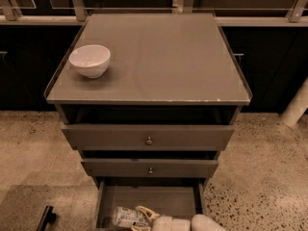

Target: Pick blue plastic bottle from bottom drawer and place on counter

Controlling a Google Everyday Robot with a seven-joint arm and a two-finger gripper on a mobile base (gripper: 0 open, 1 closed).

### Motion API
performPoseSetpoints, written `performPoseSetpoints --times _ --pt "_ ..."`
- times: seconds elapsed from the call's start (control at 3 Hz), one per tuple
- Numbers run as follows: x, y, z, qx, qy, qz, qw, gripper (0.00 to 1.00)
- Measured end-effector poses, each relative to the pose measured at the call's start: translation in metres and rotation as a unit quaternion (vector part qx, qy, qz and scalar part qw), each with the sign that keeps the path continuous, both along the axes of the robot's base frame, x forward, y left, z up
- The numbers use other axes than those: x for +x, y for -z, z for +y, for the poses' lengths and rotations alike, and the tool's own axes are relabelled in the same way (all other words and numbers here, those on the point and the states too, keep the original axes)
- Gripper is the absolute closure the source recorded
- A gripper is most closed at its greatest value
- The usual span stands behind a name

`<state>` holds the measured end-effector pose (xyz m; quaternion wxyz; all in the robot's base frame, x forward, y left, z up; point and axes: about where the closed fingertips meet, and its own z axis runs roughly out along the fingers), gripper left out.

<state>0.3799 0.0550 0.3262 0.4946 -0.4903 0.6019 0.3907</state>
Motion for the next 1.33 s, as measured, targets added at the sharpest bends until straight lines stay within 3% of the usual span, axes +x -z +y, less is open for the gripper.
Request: performPoseSetpoints --times 0.33,1.0,1.33 --pt "0.002 -0.017 -0.005 -0.005 -0.008 0.000 1.0000 1.00" --pt "-0.016 -0.134 -0.030 -0.051 -0.031 -0.043 0.9973 1.00" --pt "-0.031 -0.191 -0.045 -0.085 -0.046 -0.065 0.9932 1.00"
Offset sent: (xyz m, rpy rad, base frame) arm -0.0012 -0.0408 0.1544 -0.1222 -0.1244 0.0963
